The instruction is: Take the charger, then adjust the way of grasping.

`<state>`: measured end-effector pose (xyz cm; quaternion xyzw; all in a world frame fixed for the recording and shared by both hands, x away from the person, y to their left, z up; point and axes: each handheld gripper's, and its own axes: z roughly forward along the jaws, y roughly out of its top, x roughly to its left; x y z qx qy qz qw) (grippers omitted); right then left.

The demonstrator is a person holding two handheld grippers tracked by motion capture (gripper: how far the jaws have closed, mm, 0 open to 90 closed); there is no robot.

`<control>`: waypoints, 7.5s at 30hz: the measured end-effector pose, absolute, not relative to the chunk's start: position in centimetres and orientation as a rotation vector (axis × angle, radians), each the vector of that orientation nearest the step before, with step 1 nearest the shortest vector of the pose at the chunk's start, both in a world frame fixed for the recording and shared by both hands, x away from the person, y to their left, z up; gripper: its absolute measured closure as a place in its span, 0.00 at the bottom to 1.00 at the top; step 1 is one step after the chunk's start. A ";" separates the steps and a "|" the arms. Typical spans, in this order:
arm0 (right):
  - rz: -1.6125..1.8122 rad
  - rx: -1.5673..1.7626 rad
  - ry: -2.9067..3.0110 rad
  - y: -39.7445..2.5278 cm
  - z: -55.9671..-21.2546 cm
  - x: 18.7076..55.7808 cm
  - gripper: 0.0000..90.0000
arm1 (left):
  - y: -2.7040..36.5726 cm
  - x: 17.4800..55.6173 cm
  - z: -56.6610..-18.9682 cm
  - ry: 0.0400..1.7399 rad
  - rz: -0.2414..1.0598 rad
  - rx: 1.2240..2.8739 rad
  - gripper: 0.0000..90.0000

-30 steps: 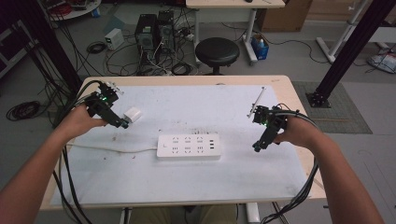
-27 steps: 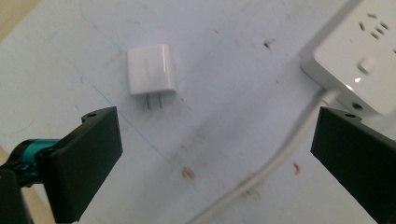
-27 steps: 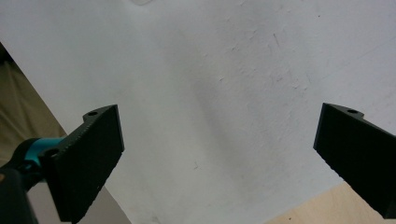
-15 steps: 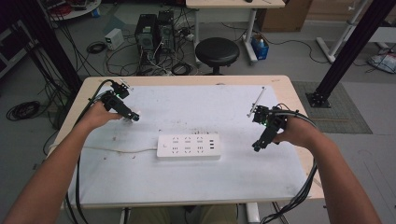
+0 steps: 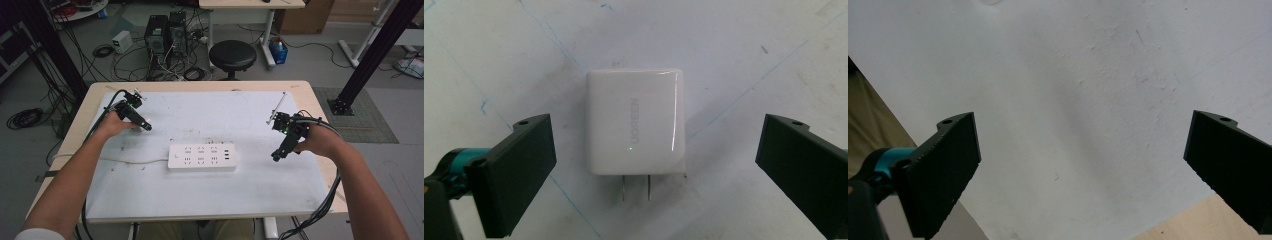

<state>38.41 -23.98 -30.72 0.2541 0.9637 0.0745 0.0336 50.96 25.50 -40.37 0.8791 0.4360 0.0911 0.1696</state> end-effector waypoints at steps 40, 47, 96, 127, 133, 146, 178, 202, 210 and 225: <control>0.248 0.826 2.947 -24.5 -31.0 38.1 0.01 | 26.5 48.6 -38.7 1.111 0.334 2.450 0.47; 0.263 0.832 2.921 -24.6 -31.0 38.0 0.01 | 25.7 45.7 -35.4 1.020 0.351 2.440 0.47; 0.391 0.867 2.854 -23.7 -30.8 36.6 0.01 | 20.2 35.0 -27.9 0.529 0.290 2.474 0.47; 1.416 1.257 2.758 -21.6 -29.9 33.9 0.01 | 12.6 33.7 -29.2 0.261 0.282 2.454 0.47; 1.503 1.316 2.760 -20.0 -29.9 33.9 0.01 | 11.1 33.3 -29.5 0.223 0.285 2.451 0.47; 1.694 1.562 2.733 -19.4 -31.3 34.4 0.04 | 8.7 32.7 -30.2 0.129 0.262 2.419 0.47; 1.697 1.937 2.765 -17.8 -33.5 35.1 0.26 | 6.4 33.1 -31.0 -0.003 0.228 2.317 0.47; 1.738 1.980 2.789 -16.5 -34.4 35.7 0.67 | 5.8 32.7 -31.5 -0.035 0.316 2.321 0.47; 1.661 1.957 2.778 -16.9 -34.6 35.6 0.69 | 5.7 33.4 -31.9 0.100 0.238 2.362 0.27; 1.344 1.766 2.643 -22.0 -33.6 35.3 0.69 | 12.4 35.5 -32.6 0.328 0.105 2.495 0.22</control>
